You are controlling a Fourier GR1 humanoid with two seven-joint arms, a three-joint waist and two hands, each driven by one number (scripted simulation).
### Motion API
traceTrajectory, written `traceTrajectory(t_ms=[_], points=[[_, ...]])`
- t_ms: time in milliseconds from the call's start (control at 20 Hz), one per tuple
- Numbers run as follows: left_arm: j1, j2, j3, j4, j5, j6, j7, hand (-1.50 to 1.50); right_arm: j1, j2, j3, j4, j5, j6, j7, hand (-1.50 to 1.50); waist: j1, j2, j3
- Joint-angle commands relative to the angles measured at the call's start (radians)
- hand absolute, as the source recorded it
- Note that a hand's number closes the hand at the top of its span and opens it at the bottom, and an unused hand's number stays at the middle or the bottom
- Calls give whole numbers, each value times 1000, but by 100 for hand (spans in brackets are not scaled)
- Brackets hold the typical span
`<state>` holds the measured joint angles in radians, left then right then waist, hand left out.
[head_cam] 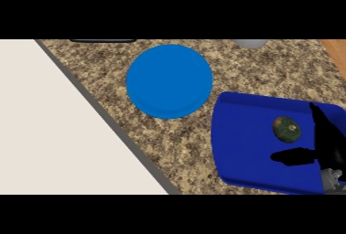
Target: Pick the squash from the tray and place it in the plate
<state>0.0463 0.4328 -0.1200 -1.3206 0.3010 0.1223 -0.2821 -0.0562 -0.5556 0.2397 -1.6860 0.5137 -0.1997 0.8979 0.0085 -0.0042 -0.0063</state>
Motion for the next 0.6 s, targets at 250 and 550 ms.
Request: traceTrajectory(t_ms=[250, 550], points=[[-143, -3, -3, 39, -33, -33, 124, 0, -22, 49, -32, 110, 12, 36, -66, -150, -14, 6, 7], [-101, -59, -28, -2, -60, -15, 98, 0, -126, 112, -43, 327, 69, 29, -97, -150, -7, 7, 7]])
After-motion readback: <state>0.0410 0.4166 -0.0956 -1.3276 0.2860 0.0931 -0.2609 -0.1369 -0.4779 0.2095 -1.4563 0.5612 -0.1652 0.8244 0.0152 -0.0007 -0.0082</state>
